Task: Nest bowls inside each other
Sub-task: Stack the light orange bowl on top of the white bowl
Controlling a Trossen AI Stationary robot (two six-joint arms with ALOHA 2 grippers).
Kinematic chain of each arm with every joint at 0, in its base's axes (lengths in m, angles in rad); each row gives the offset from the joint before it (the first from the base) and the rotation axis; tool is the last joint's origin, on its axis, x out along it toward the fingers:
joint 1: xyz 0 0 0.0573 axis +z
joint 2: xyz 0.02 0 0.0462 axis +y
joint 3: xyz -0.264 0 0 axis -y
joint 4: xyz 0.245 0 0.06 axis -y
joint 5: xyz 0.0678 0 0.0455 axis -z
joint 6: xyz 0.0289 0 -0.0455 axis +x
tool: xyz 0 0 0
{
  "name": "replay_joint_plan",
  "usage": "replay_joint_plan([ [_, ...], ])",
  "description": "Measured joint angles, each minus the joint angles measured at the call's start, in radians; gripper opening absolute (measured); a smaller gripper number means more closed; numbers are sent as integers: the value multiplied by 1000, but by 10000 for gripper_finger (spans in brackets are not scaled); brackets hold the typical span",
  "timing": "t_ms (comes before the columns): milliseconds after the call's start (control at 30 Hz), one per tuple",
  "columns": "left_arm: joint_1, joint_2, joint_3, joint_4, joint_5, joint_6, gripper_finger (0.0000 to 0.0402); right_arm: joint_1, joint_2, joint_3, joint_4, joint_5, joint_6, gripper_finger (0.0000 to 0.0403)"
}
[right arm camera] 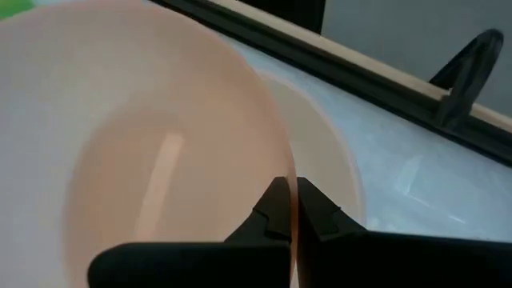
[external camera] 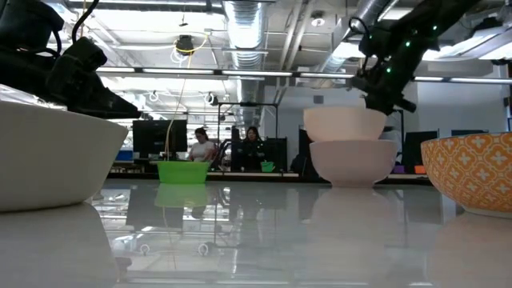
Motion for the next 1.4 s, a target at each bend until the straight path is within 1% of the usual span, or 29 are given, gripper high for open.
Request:
replay_joint_plan([
  [200, 0, 0, 0, 0, 0, 0, 158, -9, 50, -3, 21, 21, -7, 7],
  [900, 0, 0, 0, 0, 0, 0, 158, -20, 46, -3, 11, 35, 19, 12],
  [1033, 0, 0, 0, 0, 0, 0, 158, -12, 46, -3, 11, 35, 21, 37],
  [1233, 0, 0, 0, 0, 0, 0, 158, 15, 46, -3, 11, 77, 14, 101],
  [1400, 0, 0, 0, 0, 0, 0, 158, 21, 46, -3, 11, 80, 11, 156],
])
